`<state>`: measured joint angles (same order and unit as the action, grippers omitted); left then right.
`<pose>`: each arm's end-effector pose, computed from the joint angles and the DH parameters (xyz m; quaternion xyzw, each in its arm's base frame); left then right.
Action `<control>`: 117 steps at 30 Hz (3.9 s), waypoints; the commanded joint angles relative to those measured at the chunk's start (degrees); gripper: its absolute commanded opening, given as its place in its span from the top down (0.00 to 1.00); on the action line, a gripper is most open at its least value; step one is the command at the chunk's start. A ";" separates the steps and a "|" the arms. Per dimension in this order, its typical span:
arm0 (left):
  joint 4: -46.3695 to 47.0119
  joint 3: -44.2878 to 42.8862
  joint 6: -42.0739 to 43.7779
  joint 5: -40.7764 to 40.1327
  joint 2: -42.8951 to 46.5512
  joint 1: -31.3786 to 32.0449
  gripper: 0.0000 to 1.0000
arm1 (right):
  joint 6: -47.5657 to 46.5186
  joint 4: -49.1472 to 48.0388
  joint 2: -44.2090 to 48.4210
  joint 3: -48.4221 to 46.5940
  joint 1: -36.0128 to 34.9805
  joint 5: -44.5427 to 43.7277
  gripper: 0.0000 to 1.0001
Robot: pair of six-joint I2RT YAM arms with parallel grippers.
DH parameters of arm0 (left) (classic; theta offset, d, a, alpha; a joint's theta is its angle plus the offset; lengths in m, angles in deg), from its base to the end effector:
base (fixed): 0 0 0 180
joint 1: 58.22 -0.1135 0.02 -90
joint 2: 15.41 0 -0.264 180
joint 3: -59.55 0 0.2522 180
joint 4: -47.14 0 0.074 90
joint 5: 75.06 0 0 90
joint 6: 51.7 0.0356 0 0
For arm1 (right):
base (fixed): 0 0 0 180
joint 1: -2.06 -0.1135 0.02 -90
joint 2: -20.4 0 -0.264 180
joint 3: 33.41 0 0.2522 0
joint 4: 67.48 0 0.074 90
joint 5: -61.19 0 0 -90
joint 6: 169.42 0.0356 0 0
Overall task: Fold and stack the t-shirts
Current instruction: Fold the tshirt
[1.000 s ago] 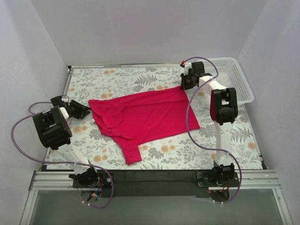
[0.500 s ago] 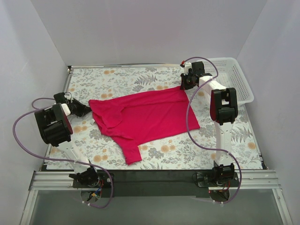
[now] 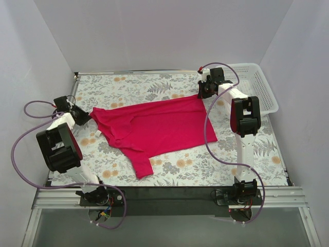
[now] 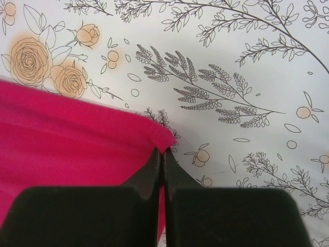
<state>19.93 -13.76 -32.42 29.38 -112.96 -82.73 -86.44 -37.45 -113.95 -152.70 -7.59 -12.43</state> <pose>0.3242 0.1381 0.1868 -0.6637 0.6619 -0.2376 0.2547 0.5153 0.0978 0.1602 -0.1864 0.8972 0.1403 0.3749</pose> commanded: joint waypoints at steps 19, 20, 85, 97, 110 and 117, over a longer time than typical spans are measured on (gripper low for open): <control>2.99 -3.46 -1.79 9.90 -0.61 -0.36 0.63 | 0.08 -1.33 -0.39 -1.87 0.60 0.23 0.99; 3.08 -4.43 -1.88 10.78 -1.14 -0.36 0.63 | 0.00 -1.33 -0.31 -1.87 0.60 0.14 0.99; 4.49 0.57 -0.30 7.36 -3.78 2.36 1.00 | -9.58 1.13 13.31 10.69 0.95 9.28 0.63; 4.93 0.66 -0.39 8.15 -4.13 2.36 1.00 | -8.71 2.45 13.58 15.36 0.95 7.53 0.67; 4.93 0.57 -0.39 8.24 -4.39 2.36 1.00 | -9.93 4.21 15.16 16.42 0.86 7.52 0.66; 4.93 0.49 -0.39 8.41 -4.48 2.37 1.00 | -10.20 4.82 16.39 17.20 0.86 8.05 0.64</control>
<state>24.41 -11.71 -33.49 36.85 -118.12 -80.17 -96.13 -33.49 -101.69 -136.16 -6.96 -5.06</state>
